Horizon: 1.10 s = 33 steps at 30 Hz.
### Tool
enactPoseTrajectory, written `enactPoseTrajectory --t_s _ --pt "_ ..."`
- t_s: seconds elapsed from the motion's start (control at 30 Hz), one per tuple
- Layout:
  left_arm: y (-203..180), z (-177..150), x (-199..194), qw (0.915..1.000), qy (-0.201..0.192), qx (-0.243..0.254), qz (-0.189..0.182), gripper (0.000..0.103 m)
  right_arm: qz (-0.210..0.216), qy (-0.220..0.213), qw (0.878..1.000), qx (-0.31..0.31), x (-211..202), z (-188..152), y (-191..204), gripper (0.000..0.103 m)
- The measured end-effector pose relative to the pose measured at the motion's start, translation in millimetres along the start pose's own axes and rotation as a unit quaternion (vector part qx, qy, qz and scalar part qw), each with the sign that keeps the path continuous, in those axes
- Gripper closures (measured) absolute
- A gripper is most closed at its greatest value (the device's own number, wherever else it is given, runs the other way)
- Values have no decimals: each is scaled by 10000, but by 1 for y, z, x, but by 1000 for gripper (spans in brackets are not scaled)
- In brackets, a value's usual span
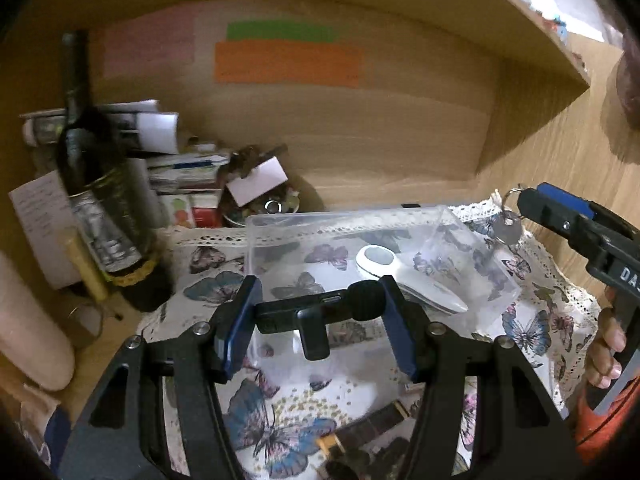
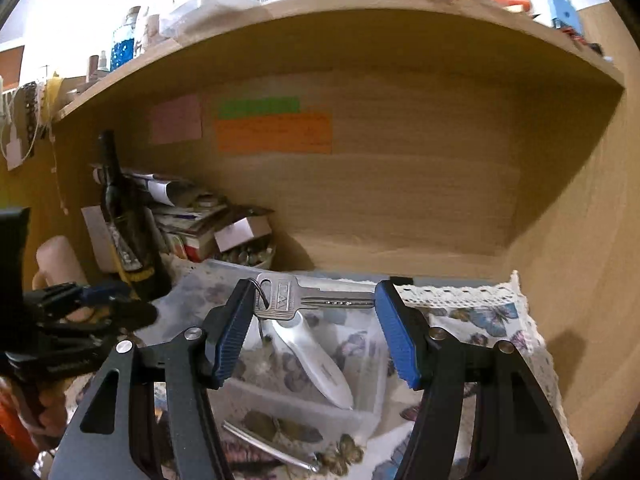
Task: Organize rigid objects
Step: 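Release black part into clear box with left tool while right drops key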
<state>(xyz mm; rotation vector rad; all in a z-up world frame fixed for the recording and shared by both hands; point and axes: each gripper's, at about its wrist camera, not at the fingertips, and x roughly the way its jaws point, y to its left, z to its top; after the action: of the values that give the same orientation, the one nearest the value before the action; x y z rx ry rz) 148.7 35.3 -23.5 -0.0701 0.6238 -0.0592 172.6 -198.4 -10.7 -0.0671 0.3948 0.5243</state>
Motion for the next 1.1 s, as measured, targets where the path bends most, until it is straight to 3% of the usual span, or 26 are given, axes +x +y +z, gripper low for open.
enactPoseTrajectory --t_s 0.53,0.8,0.87,0.97,1.1 --pt "-2 8 80 9973 713 161 8 44 289 1403 9896 -87 94 -37 9 44" --pt "-2 6 89 9966 812 132 97 39 257 1602 9867 -66 104 -40 5 43" --pt "-2 7 86 9968 784 128 82 36 236 1596 9869 -69 104 -39 6 43" --pt "-3 8 74 9980 580 157 187 19 183 1536 9879 -57 101 -36 4 43" --pt "-3 10 55 9990 368 183 203 16 203 1409 9898 -9 89 -29 1 40"
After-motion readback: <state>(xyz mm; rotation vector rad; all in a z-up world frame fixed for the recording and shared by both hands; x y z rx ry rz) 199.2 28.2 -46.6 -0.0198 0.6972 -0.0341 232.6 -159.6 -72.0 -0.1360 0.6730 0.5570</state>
